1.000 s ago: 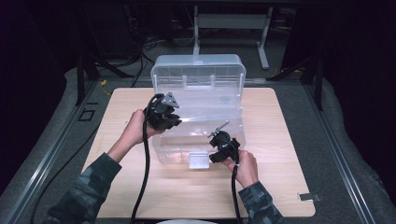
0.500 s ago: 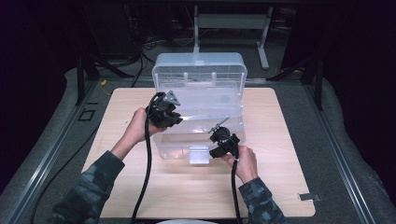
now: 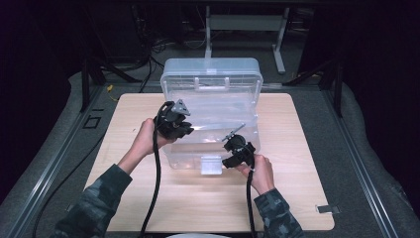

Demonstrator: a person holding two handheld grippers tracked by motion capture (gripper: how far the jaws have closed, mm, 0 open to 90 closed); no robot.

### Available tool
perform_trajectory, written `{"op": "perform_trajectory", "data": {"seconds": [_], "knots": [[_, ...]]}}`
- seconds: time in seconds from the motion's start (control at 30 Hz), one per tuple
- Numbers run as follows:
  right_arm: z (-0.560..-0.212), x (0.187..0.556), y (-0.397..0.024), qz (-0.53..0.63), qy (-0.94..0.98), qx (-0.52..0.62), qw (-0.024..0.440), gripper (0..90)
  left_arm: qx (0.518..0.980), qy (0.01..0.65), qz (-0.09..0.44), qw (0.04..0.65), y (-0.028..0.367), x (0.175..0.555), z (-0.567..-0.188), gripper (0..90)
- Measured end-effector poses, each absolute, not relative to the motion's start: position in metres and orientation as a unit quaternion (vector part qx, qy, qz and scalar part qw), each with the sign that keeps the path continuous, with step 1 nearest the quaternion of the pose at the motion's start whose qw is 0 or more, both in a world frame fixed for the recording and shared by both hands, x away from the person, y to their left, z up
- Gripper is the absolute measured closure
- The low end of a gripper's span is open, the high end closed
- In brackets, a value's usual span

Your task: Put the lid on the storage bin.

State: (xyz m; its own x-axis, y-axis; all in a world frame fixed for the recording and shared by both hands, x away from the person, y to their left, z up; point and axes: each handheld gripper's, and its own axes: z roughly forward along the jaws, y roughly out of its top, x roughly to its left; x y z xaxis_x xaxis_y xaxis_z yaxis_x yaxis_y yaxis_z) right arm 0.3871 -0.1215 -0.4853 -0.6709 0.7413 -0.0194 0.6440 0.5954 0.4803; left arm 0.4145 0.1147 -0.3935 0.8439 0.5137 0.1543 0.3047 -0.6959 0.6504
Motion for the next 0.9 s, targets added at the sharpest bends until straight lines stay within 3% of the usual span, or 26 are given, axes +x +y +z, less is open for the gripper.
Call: {"op": "perform_trajectory", "data": {"seconds": [0.13, 0.43, 0.9], "knots": [[-0.483, 0.384, -0.126, 0.229, 0.885, 0.392, 0.105, 37.2, 0.905, 0.226, 0.165, 0.321, 0.115, 0.413, -0.395, 77.5], [-0.474, 0.375, -0.133, 0.250, 0.876, 0.397, 0.112, 29.7, 0.901, 0.226, 0.169, 0.329, 0.116, 0.409, -0.399, 77.1], [-0.425, 0.351, -0.151, 0.315, 0.861, 0.379, 0.126, 29.8, 0.900, 0.226, 0.168, 0.333, 0.117, 0.406, -0.401, 76.8]]}}
